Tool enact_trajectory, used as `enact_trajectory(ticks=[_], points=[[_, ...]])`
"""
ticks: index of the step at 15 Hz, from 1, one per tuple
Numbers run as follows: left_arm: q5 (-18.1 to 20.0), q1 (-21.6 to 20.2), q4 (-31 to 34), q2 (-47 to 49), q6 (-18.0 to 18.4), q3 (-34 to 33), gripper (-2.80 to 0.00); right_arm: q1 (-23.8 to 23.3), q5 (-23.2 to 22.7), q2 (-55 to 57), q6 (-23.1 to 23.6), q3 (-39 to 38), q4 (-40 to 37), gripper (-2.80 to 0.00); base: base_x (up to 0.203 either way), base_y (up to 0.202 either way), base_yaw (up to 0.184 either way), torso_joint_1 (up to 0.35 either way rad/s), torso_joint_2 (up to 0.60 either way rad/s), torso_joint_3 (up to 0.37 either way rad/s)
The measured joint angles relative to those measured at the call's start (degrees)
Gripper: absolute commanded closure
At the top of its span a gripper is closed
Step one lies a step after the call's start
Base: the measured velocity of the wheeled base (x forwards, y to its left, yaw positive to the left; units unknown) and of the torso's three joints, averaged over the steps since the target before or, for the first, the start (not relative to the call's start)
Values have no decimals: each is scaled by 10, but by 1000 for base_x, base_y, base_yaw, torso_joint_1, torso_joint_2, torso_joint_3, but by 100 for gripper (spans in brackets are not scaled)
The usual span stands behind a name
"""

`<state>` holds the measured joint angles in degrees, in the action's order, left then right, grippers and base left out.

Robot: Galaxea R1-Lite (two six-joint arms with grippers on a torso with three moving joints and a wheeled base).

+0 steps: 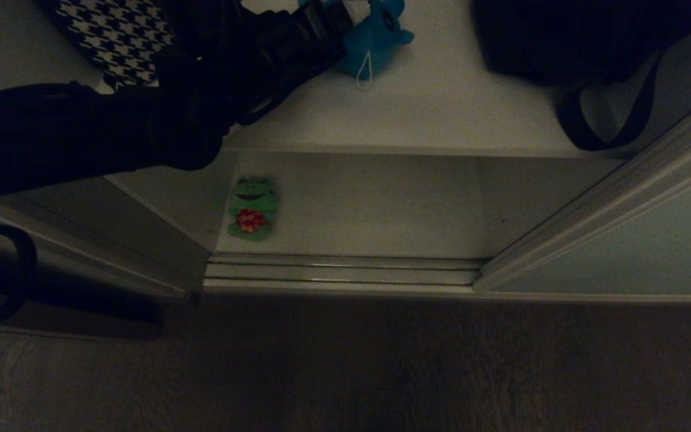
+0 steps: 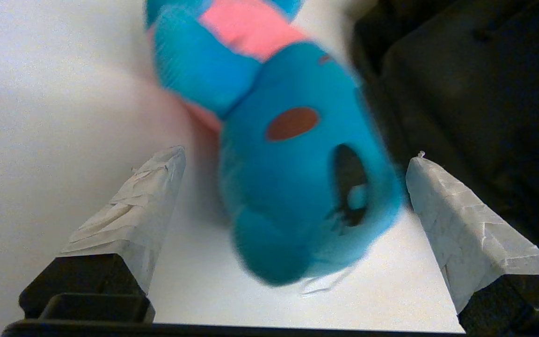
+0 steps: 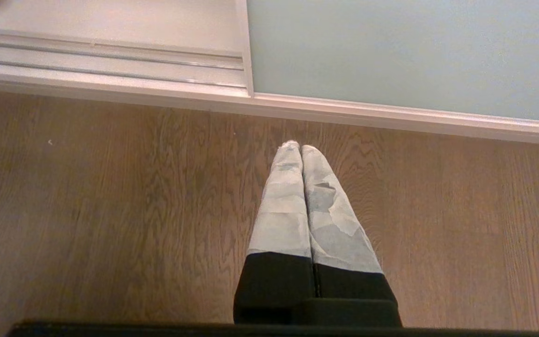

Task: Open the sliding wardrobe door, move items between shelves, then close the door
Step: Place the blue doll on the lower shelf

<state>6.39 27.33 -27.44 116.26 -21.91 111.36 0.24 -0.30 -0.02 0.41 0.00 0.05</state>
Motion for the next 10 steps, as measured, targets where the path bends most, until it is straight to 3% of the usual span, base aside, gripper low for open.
enact_trajectory(ticks=[6, 7, 10], points=[[4, 6, 2, 1, -11, 0, -280, 0, 0, 0, 0, 0, 0, 0, 0, 0, 0, 0, 0, 0], [4, 7, 1, 1, -11, 0, 0, 0, 0, 0, 0, 0, 0, 0, 0, 0, 0, 0, 0, 0], [8, 9, 2, 7, -10, 1, 0, 0, 0, 0, 0, 0, 0, 0, 0, 0, 0, 0, 0, 0]])
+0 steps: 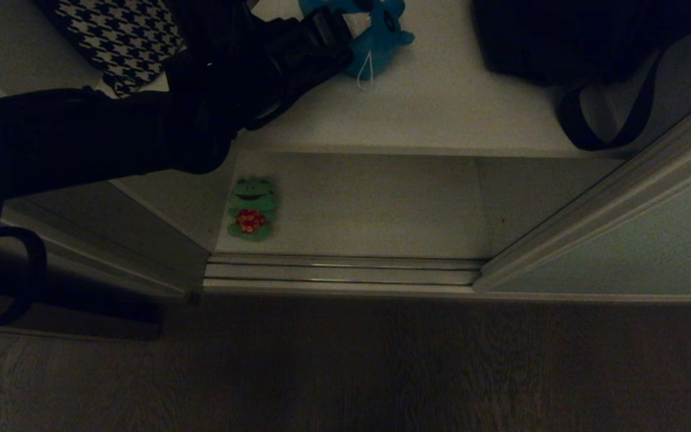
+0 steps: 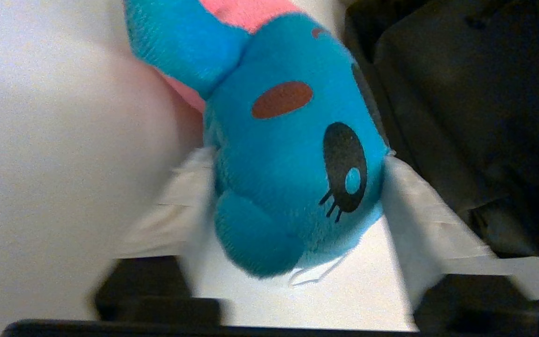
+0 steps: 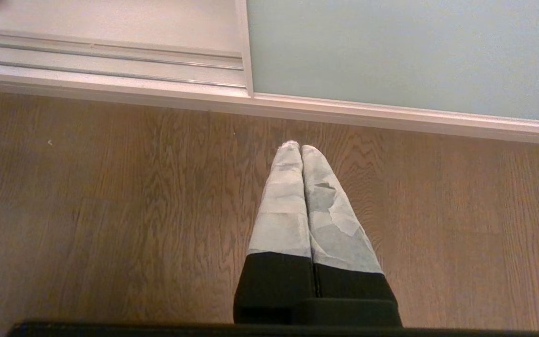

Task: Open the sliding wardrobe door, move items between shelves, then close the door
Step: Place the blue doll on the lower shelf

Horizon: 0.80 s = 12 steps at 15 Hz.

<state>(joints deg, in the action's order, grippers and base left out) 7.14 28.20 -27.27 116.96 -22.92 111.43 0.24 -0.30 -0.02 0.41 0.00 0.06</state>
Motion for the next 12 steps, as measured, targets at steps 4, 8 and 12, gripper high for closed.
enact_trajectory(ticks=[4, 8, 12], points=[[10, 1, 0, 4, -1, 0, 0, 0, 0, 0, 0, 0, 0, 0, 0, 0, 0, 0, 0, 0], [15, 1, 20, -13, -1, -1, 0, 0, 0, 0, 0, 0, 0, 0, 0, 0, 0, 0, 0, 0], [4, 11, 131, -80, 13, -8, 0, 0, 0, 0, 0, 0, 0, 0, 0, 0, 0, 0, 0, 0]])
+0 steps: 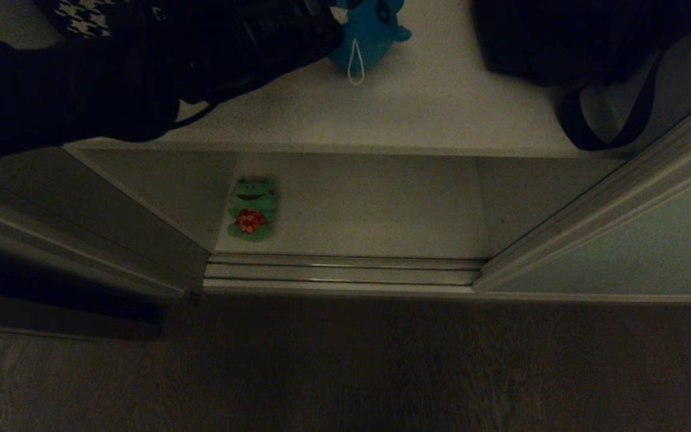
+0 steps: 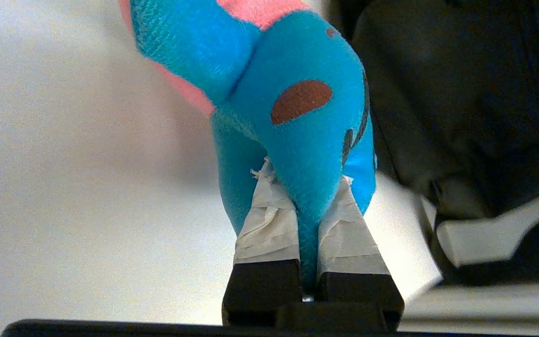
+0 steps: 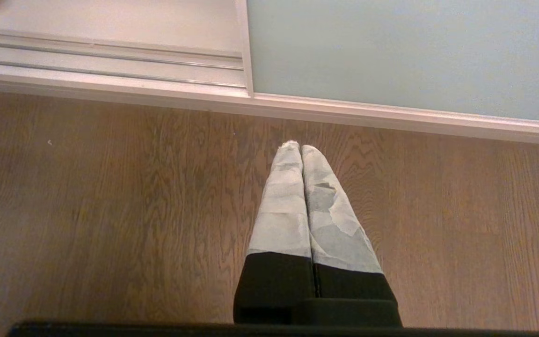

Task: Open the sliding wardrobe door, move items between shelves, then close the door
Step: Place the blue doll on the lower shelf

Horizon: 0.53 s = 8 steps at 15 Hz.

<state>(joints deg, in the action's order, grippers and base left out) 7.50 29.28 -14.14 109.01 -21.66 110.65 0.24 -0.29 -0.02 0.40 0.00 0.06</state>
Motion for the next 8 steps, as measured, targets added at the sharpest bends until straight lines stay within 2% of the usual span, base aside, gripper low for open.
enact_trajectory(ticks=[3, 5, 8], points=[[-50, 8, 129, -66, 41, -9, 0, 0, 0, 0, 0, 0, 0, 0, 0, 0, 0, 0, 0, 0], [-74, 10, 216, -108, 52, -15, 0, 0, 0, 0, 0, 0, 0, 0, 0, 0, 0, 0, 0, 0], [-90, 8, 288, -174, 78, -46, 0, 0, 0, 0, 0, 0, 0, 0, 0, 0, 0, 0, 0, 0]])
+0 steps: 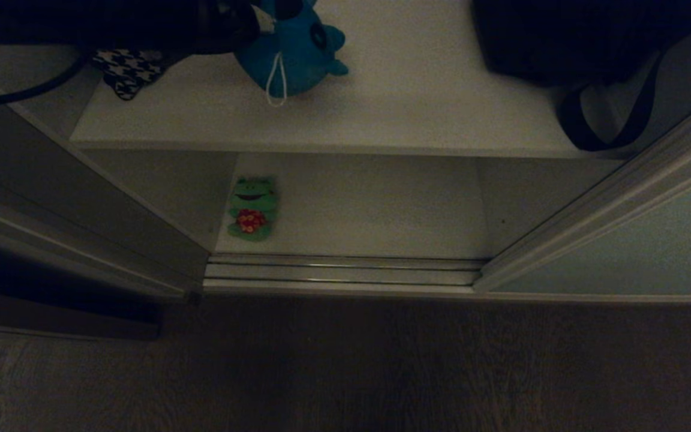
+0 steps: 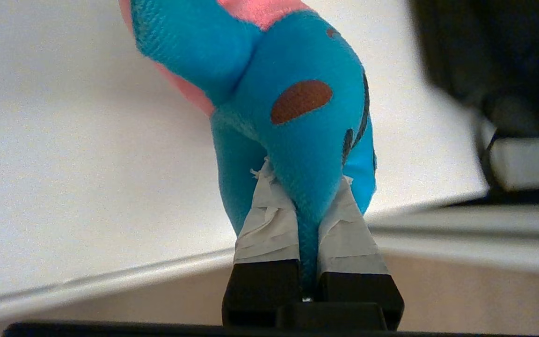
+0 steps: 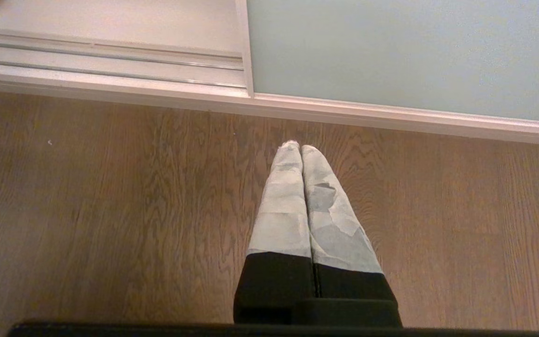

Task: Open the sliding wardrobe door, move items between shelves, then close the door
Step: Place the blue doll on the lower shelf

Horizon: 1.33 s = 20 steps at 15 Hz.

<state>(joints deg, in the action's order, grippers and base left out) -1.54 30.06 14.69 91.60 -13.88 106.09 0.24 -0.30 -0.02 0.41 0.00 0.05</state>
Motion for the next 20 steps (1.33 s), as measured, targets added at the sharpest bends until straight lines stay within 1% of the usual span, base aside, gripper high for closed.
enact_trajectory(ticks=[2, 5, 8, 10, 11, 16, 18, 20], points=[[-1, -7, 13, -45, 26, -27, 0, 0, 0, 0, 0, 0, 0, 0, 0, 0, 0, 0, 0, 0], [-1, -22, 17, -108, 44, -97, 0, 0, 0, 0, 0, 0, 0, 0, 0, 0, 0, 0, 0, 0], [2, -38, 17, -152, 42, -172, 0, 0, 0, 0, 0, 0, 0, 0, 0, 0, 0, 0, 0, 0], [3, -41, 13, -168, 32, -205, 0, 0, 0, 0, 0, 0, 0, 0, -69, 0, 0, 1, 1, 1], [3, -42, 10, -172, 26, -211, 0, 0, 0, 0, 0, 0, 0, 0, -186, 0, 0, 6, 7, 2], [4, -42, 5, -171, 24, -201, 0, 0, 0, 0, 0, 0, 0, 0, -192, 0, 0, 1, 2, 5], [6, -42, 7, -170, 17, -214, 0, 0, 0, 0, 0, 0, 0, 0, -41, 0, 0, -8, 0, 4], [10, -42, 13, -171, 7, -243, 0, 0, 0, 0, 0, 0, 0, 0, 0, 0, 0, 0, 0, 0]])
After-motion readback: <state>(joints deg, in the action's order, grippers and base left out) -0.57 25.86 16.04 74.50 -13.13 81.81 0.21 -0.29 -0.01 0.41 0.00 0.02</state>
